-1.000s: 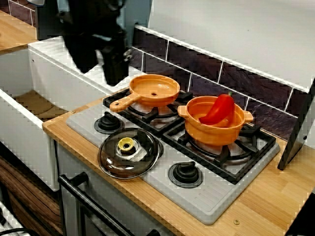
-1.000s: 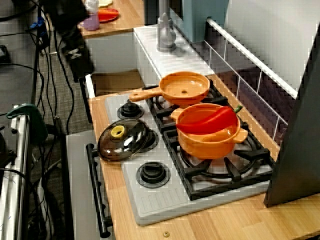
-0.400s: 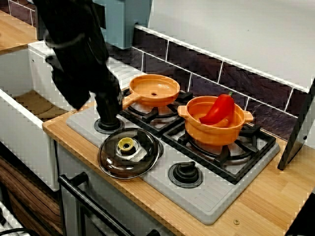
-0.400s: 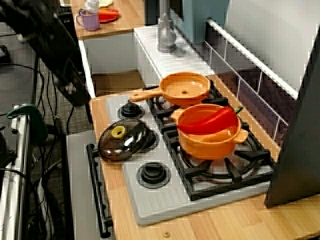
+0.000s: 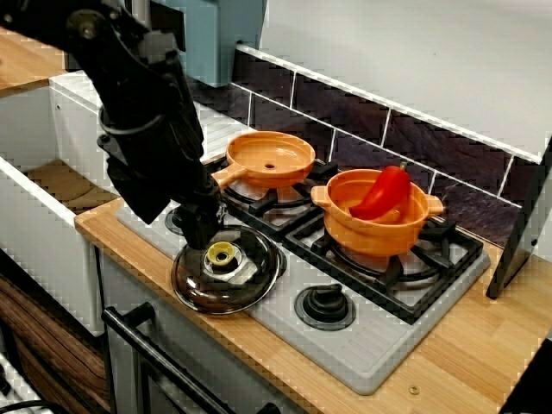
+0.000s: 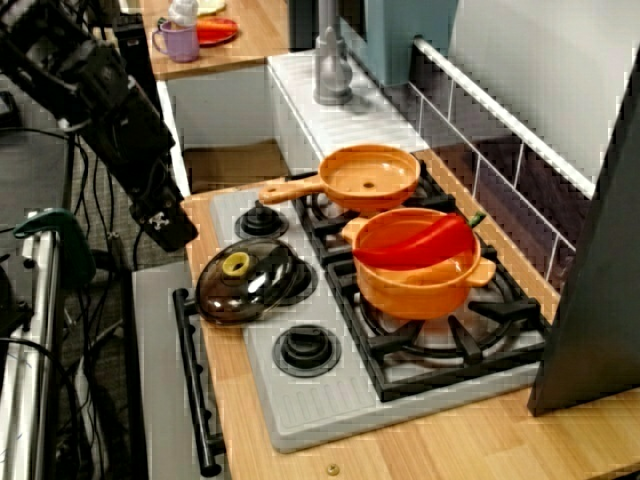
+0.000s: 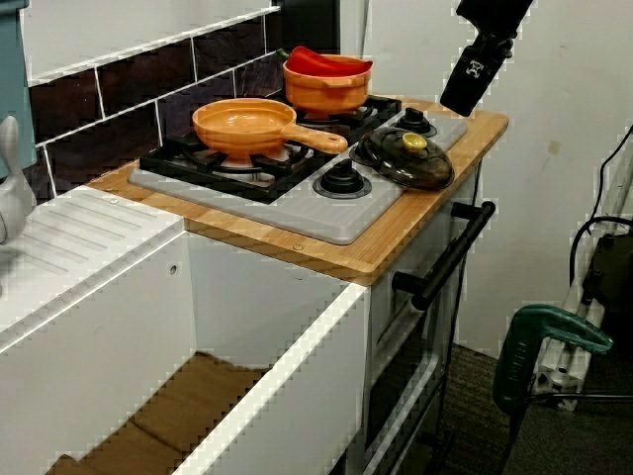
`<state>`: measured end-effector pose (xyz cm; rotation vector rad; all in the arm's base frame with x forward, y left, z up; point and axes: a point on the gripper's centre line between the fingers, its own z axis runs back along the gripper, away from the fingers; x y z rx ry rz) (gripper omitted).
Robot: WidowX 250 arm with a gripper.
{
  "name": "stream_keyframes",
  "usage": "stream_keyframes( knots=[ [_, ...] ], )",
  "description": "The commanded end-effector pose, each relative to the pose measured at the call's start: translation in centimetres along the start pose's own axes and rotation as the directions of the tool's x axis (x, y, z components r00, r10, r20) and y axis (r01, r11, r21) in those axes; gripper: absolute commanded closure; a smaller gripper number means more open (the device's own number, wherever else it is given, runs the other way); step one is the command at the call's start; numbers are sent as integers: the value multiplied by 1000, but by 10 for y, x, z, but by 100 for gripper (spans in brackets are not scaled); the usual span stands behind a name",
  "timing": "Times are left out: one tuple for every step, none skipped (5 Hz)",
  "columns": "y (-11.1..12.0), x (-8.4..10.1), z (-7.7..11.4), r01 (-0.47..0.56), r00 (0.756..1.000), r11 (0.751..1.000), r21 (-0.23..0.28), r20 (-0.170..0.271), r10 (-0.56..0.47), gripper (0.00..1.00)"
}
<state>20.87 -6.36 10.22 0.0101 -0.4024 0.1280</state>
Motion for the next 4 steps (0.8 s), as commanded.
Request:
stream_keyframes(
  knots=[
    [-2,2,-8,-5,999,1000,11,31,5,0],
    [-2,7,1,-28,998,998,59,-63,32,0],
    [-2,7,1,-28,998,998,59,-63,32,0],
    [-2,7,1,-28,998,998,59,-63,32,0]
  ],
)
